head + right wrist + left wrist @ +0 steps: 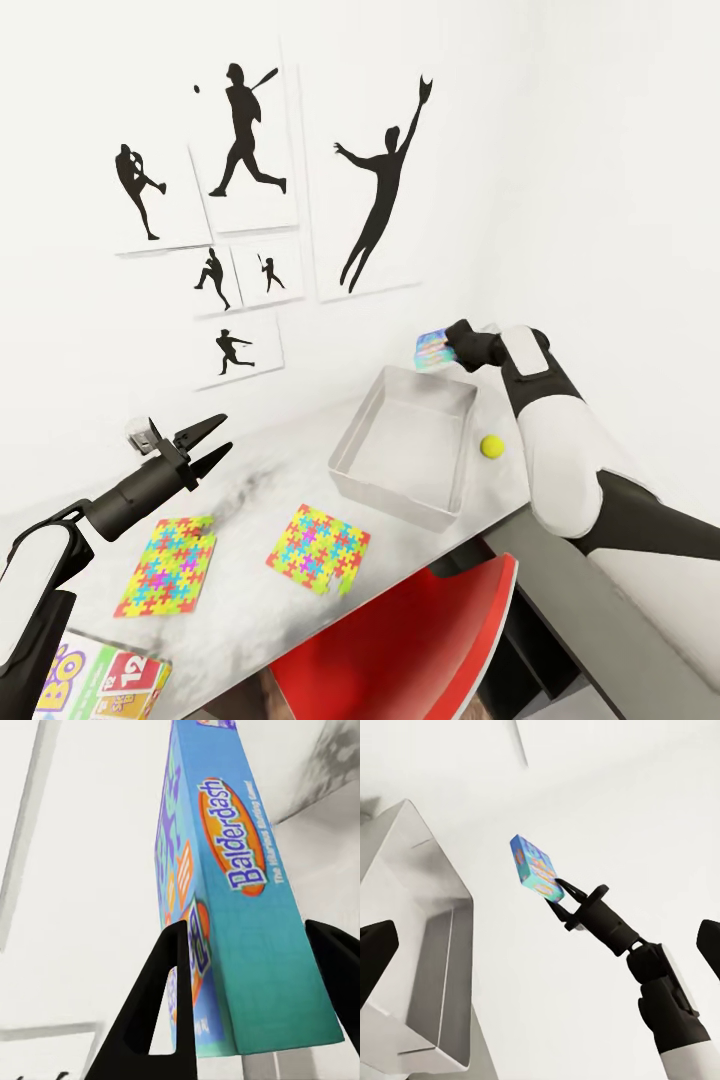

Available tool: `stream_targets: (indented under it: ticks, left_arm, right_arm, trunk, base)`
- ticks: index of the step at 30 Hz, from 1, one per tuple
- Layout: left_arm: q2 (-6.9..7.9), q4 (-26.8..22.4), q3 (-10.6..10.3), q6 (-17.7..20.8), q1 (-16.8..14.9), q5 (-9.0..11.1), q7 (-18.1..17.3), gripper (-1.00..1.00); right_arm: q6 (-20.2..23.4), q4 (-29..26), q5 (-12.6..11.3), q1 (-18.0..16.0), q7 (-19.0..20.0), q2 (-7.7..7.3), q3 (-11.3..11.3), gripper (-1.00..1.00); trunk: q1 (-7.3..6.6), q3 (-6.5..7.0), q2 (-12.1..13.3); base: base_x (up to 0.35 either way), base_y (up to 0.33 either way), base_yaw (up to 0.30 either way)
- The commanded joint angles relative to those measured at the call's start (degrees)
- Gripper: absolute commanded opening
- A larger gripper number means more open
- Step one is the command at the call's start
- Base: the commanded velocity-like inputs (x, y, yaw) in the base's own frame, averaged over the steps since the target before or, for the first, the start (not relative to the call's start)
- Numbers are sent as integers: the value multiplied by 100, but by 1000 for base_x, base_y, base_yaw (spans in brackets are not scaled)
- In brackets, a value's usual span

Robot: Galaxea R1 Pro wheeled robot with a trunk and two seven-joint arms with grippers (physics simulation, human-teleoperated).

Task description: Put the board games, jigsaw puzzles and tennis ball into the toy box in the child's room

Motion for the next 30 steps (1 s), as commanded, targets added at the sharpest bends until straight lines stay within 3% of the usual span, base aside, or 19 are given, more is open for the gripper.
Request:
stream_targets:
  ticks: [1, 6, 11, 30]
  left_arm:
    - [0, 1, 7, 27, -5, -11, -21, 100]
    - [0, 1, 7, 27, -5, -11, -20, 100]
    - [0, 1, 6, 27, -5, -11, -16, 100]
    - [0, 6, 3, 27, -5, -13, -13, 100]
  right_arm:
    - [74, -10, -118, 2, -54, -1, -28, -100]
    - [432, 20, -397, 53, -69, -25, -27, -100]
    - [689, 32, -503, 142, -74, -33, -31, -100]
    - [733, 32, -569, 321, -84, 21, -18, -100]
  trunk:
    - [3, -12, -12]
    - [3, -12, -12]
    - [3, -12, -12]
    - [3, -12, -12]
  base:
    - [0, 0, 0]
    - [0, 0, 0]
    - [0, 0, 0]
    - [0, 0, 0]
